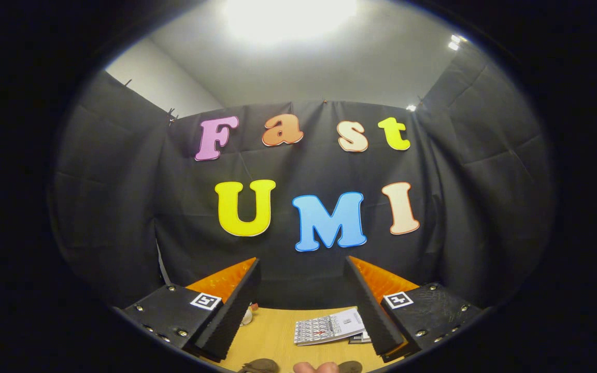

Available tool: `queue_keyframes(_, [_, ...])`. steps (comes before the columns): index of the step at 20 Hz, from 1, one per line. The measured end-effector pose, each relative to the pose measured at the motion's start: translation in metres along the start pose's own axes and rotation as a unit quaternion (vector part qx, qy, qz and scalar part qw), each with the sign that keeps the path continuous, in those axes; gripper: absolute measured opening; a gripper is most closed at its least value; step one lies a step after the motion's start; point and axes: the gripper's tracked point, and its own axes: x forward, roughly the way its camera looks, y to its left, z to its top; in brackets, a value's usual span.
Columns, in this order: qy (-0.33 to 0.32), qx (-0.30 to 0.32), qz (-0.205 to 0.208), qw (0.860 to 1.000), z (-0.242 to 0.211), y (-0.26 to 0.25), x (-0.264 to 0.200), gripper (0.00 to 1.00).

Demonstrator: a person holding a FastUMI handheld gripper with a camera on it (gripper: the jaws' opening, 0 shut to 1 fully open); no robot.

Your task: Open the storage box then place both shoes into the box .Put the left shoe in first, then the right shoe, with the right side of both shoes facing outward in a uniform manner.

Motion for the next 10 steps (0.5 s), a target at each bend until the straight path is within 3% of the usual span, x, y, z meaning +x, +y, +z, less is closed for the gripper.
queue_keyframes(6, [0.023, 0.022, -0.025, 0.999, -0.033, -0.008, 0.008, 0.98])
queue_keyframes(10, [0.058, 0.043, -0.018, 0.997, -0.072, 0.007, 0.011, 0.98])
